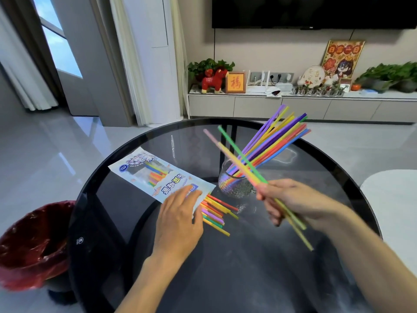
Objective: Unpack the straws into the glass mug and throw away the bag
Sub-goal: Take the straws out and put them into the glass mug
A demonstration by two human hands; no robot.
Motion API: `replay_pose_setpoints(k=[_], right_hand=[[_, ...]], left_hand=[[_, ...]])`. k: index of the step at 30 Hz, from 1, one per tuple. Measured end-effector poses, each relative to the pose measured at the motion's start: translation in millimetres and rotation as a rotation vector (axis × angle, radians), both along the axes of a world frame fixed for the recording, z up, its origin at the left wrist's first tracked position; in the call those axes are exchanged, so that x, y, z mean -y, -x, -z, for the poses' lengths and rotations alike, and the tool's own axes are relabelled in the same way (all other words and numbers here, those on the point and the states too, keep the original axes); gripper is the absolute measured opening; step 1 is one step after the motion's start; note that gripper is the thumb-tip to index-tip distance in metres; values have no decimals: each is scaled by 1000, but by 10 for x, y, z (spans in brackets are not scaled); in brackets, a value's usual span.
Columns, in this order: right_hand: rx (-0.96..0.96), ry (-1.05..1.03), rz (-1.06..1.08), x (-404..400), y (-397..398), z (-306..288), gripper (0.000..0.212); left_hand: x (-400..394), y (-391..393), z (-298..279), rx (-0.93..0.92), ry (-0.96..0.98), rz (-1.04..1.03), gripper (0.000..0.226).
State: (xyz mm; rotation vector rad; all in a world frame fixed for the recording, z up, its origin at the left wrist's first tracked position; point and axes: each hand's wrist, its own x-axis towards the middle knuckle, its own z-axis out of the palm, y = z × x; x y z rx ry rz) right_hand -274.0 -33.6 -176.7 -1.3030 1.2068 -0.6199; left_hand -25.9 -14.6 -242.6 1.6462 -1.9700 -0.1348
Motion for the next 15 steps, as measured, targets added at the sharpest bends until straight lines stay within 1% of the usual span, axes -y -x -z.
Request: replay_pose_setpoints(k=[1, 2, 3, 5, 6, 8, 10, 11, 12, 13, 15], right_hand=[[9, -49, -86, -6, -100, 35, 28], [26, -106, -192, -16, -196, 55, 29], [50, -152, -294, -38, -279, 49, 30], [101, -183, -439, -71, -386, -10, 32], [131, -180, -484, -82, -423, -54, 32], [191, -159, -524, -127, -455, -144, 37], [265, -157, -459, -144, -460, -176, 55], [325, -161, -375, -141, -455, -186, 63], [403, -152, -277, -123, -446, -181, 65], [477, -123, -183, -101, -438, -186, 59], [526, 8, -49, -68, -442, -211, 37]], left_hand=[[-11, 19, -47, 19, 153, 13, 40], [-24, 42, -90, 51, 256, 44, 44], [-41, 63, -130, 103, 315, 85, 50], [-79, 97, -201, 195, 396, 147, 58], [-90, 105, -198, 208, 407, 181, 57], [-101, 111, -180, 172, 407, 235, 46], [-119, 93, -223, 81, 328, 245, 35], [-138, 84, -285, 28, 261, 224, 29], [-163, 80, -371, -40, 190, 196, 20], [-194, 84, -464, -150, 107, 197, 15], [-240, 79, -648, -499, -27, 276, 18]])
